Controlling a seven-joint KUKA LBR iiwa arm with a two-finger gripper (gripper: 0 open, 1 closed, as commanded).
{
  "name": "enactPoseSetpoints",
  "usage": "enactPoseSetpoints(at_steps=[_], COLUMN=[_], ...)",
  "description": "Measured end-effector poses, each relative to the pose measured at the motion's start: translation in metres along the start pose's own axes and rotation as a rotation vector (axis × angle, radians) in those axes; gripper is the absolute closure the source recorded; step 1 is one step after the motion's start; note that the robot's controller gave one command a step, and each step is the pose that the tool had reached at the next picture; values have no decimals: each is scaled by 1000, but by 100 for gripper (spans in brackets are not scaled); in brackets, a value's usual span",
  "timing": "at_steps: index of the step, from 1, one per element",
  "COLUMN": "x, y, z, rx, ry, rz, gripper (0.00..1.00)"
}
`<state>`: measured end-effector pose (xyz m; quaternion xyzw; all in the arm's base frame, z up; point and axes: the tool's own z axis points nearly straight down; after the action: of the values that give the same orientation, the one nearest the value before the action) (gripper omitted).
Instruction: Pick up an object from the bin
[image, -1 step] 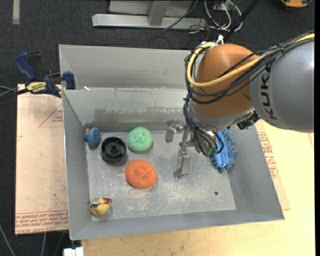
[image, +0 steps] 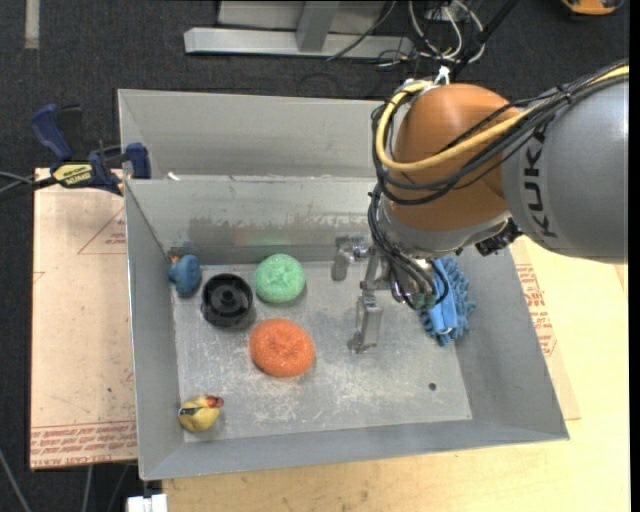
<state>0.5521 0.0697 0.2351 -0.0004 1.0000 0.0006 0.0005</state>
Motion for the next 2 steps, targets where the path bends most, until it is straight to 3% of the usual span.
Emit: enactPoseSetpoints(at_steps=[1,2], x=[-1,26], y=[23,51], z=[31,82], rx=[1,-1], ry=[-4,-1], rz=[-66,-228], gripper=[0,0])
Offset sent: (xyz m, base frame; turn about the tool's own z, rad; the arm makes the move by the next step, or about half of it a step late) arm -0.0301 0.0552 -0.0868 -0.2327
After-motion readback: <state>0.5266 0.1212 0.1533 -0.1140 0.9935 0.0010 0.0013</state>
